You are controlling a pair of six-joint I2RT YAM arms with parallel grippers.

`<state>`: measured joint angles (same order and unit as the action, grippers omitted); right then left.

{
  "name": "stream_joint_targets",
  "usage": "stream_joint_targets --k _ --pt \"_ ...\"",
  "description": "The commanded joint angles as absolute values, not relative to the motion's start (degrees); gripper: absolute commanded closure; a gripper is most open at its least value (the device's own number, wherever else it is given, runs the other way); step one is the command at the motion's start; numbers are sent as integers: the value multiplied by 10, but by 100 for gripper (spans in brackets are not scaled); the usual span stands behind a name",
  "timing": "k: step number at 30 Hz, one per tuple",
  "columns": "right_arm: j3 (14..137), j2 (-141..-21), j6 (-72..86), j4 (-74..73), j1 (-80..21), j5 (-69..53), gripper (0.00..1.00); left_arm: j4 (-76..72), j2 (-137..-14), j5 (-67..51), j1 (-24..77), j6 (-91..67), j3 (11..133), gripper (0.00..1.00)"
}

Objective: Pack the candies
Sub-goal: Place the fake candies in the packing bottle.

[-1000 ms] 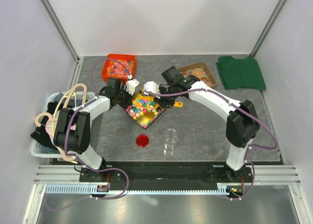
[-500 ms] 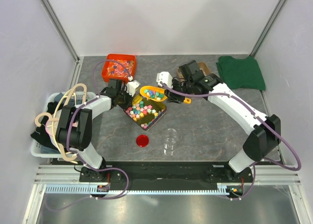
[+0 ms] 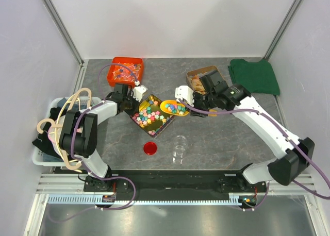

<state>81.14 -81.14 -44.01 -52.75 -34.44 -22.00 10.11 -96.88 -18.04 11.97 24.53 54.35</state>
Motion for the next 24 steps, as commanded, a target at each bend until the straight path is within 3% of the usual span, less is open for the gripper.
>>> stream_joint_targets --k 1,13,24 --pt "798 -729 -457 -581 -344 -215 100 65 -965 -194 114 235 564 98" --pt "708 -655 -469 -671 -351 -158 100 80 -969 -195 91 241 574 98" --pt "717 -647 -480 -751 -386 -94 100 86 -969 -190 77 245 573 98"
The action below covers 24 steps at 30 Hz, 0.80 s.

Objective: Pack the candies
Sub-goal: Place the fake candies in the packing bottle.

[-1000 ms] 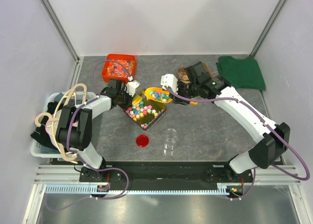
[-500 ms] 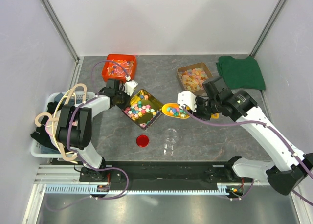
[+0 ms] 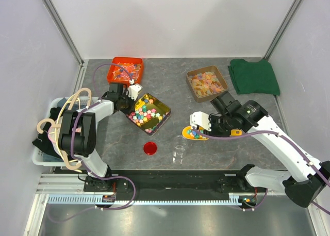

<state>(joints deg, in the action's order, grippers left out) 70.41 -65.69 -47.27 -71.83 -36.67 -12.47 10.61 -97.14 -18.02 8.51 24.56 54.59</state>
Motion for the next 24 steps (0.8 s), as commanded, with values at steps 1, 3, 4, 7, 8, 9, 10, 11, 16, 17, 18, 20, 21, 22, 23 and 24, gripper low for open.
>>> stream_joint_targets --k 1,3,4,7,8,9,10,11,16,17,18,20,21,22,23,24 --pt "717 -649 -478 -755 -395 -89 100 85 -969 -190 77 245 573 98" --pt "718 -656 -476 -762 -403 -76 100 85 -970 -191 77 245 573 98" --pt "722 -658 -475 -765 -410 -72 100 85 -969 -191 76 245 573 98" --pt "734 -671 -470 -768 -421 -62 100 86 -970 -192 76 246 572 98" --pt "736 -674 -469 -770 -424 -60 100 86 -972 -192 76 246 572 98" --pt "738 -681 -468 -771 -426 -56 100 86 -972 -192 76 247 572 98" --pt "744 -684 -467 -770 -431 -51 100 86 -971 -192 76 247 572 98" --pt "746 -689 -467 -771 -433 -50 100 86 -971 -192 76 247 572 98" --pt "766 -708 -461 -769 -446 -42 100 86 -974 -198 76 247 571 98" --pt "768 -712 -460 -769 -448 -40 100 86 -974 -198 76 247 572 98" --pt "771 -713 -461 -769 -450 -40 100 86 -976 -199 76 248 571 98" --pt "771 -716 -460 -770 -455 -32 100 86 -976 -198 76 247 571 98" --pt "768 -716 -460 -770 -457 -29 100 87 -976 -198 76 247 571 98" --pt "766 -717 -461 -771 -460 -27 100 86 -976 -199 76 247 571 98" --pt "765 -716 -461 -772 -461 -23 100 87 -976 -200 76 247 571 98" --pt "765 -718 -461 -773 -462 -22 100 86 -977 -200 76 247 573 98"
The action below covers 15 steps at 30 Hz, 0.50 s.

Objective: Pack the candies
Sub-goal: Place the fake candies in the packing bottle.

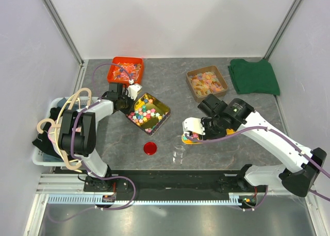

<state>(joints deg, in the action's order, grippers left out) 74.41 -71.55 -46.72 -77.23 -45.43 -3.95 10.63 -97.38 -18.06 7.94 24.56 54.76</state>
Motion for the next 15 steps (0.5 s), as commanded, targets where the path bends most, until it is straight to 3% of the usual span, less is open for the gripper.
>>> stream_joint_targets --k 1,15 --pt "764 -719 -461 -773 -466 -19 100 86 -977 -199 76 248 572 98" --pt "778 -740 -463 -787 -497 19 100 90 -981 -200 76 248 575 98"
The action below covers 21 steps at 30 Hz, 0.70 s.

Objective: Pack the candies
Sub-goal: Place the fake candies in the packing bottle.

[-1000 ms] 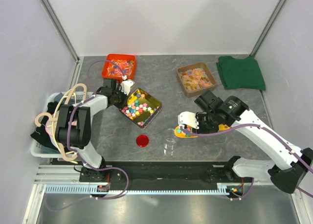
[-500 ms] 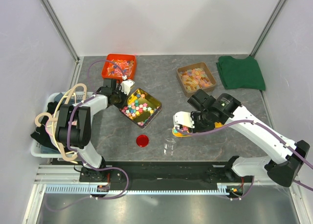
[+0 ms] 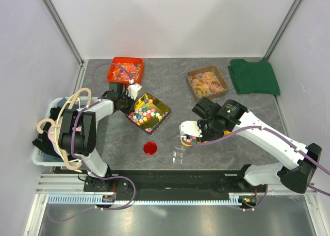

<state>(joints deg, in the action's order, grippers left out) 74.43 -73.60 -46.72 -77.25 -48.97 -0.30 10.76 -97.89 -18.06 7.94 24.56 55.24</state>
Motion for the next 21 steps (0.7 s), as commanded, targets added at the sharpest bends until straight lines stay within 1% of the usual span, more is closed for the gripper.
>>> stream_joint_targets --k 1,11,21 --pt "780 -743 -464 -790 -498 25 100 91 -981 -200 76 247 575 98" --pt "807 -758 -459 -816 -519 64 100 93 -983 -204 76 246 577 98" --pt "802 -764 -443 -836 -555 105 100 95 -986 -208 76 247 577 98"
